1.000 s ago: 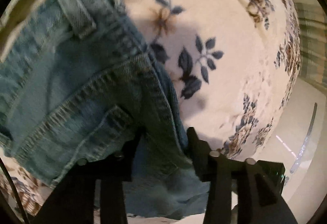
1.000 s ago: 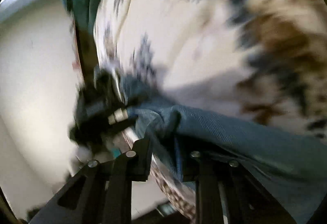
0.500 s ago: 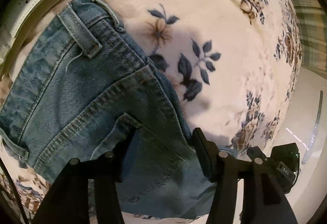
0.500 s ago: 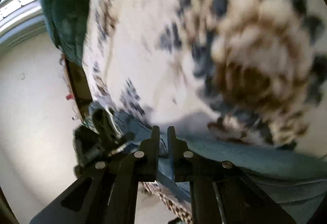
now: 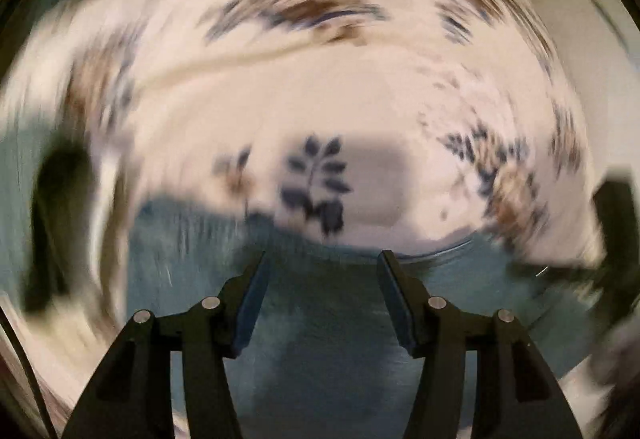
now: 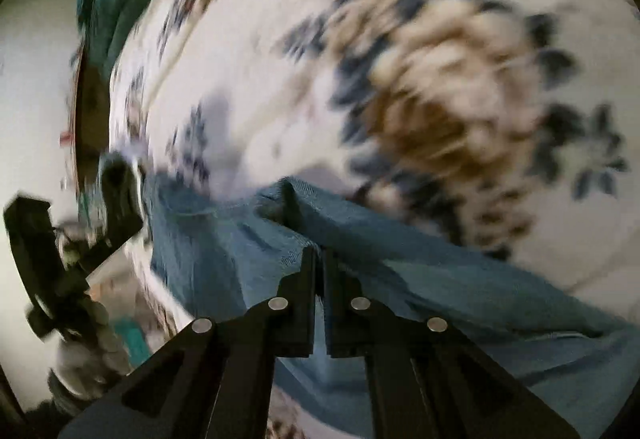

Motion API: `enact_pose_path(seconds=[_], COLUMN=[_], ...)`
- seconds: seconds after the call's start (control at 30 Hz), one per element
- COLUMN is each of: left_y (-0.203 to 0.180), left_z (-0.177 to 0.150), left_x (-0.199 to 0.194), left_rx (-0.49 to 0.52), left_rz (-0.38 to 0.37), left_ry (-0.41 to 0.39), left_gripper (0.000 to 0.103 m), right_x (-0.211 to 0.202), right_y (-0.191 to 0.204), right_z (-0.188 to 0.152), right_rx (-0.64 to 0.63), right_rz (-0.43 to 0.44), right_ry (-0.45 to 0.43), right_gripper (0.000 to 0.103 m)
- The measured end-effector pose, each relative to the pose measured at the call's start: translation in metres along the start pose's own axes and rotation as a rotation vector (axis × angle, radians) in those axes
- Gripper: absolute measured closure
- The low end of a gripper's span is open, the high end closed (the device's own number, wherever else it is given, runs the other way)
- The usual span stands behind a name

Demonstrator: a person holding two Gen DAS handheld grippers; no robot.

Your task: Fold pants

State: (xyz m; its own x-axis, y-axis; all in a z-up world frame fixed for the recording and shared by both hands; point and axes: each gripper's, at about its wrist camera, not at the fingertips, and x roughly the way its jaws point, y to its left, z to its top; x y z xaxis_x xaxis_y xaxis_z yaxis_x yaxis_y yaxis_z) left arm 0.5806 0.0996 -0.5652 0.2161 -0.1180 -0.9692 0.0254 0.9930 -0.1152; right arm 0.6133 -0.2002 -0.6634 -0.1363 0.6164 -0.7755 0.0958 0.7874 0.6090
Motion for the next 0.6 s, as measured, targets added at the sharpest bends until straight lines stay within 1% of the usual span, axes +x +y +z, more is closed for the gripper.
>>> enact_pose_path(seconds=[0.03,0.07,0.1,0.13,0.2,0.23,0.3,0.33,0.37,0.4,0.43,0.5,0.57,0.6], left_y=[-0.012,-0.019,-0.025,-0.034,-0.05,-0.058,-0.068,-0.073,-0.076,-0.08,-0.083,-0.087,-0.088,-0.087], left_z=[0.003,0.005,0.008,0.009,0.01,0.009,0.007,0.006,0.006,0.006,0.005,0.006,0.006,0.005], left_x=[0.007,0.012,0.017,0.024,0.036,0.047,0.064,0.075,0.08,0.087,0.091,0.101,0.107,0.107], left_rx=[0.127,0.206,0.283,0.378,0.508,0.59,0.682,0.721,0.747,0.774,0.795,0.809,0.804,0.795], left_rz=[0.015,0.023,0.026,-0.004,-0.048,-0.091,-0.106,-0.131,-0.132,-0.153,-0.158,-0.163,-0.16,-0.161], left_ry=[0.009,0.021,0.033,0.065,0.117,0.18,0.259,0.322,0.343,0.379,0.403,0.44,0.447,0.438], left_gripper=[0.05,0.05,0.05,0.049,0.048,0.046,0.046,0.046,0.046,0.046,0.046,0.046,0.047,0.05], right_x=[0.0,0.003,0.003,0.003,0.002,0.006,0.004,0.003,0.003,0.008,0.008,0.009,0.009,0.01], right_y=[-0.004,-0.002,0.001,0.003,0.005,0.005,0.007,0.005,0.004,0.006,0.006,0.007,0.01,0.012], right_z=[0.0,-0.003,-0.006,-0.008,-0.011,-0.018,-0.018,-0.02,-0.02,-0.023,-0.023,-0.023,-0.021,-0.02], right_rx=[0.011,0.002,-0.015,-0.023,-0.032,-0.036,-0.043,-0.041,-0.034,-0.033,-0.033,-0.045,-0.054,-0.058], right_rz=[0.027,0.048,0.046,0.056,0.082,0.077,0.078,0.081,0.082,0.083,0.08,0.069,0.049,0.044], right_ry=[0.011,0.034,0.044,0.057,0.094,0.1,0.109,0.108,0.107,0.11,0.112,0.121,0.125,0.124], right_gripper=[0.1,0.1,0.099,0.097,0.095,0.093,0.089,0.082,0.074,0.071,0.067,0.067,0.067,0.067])
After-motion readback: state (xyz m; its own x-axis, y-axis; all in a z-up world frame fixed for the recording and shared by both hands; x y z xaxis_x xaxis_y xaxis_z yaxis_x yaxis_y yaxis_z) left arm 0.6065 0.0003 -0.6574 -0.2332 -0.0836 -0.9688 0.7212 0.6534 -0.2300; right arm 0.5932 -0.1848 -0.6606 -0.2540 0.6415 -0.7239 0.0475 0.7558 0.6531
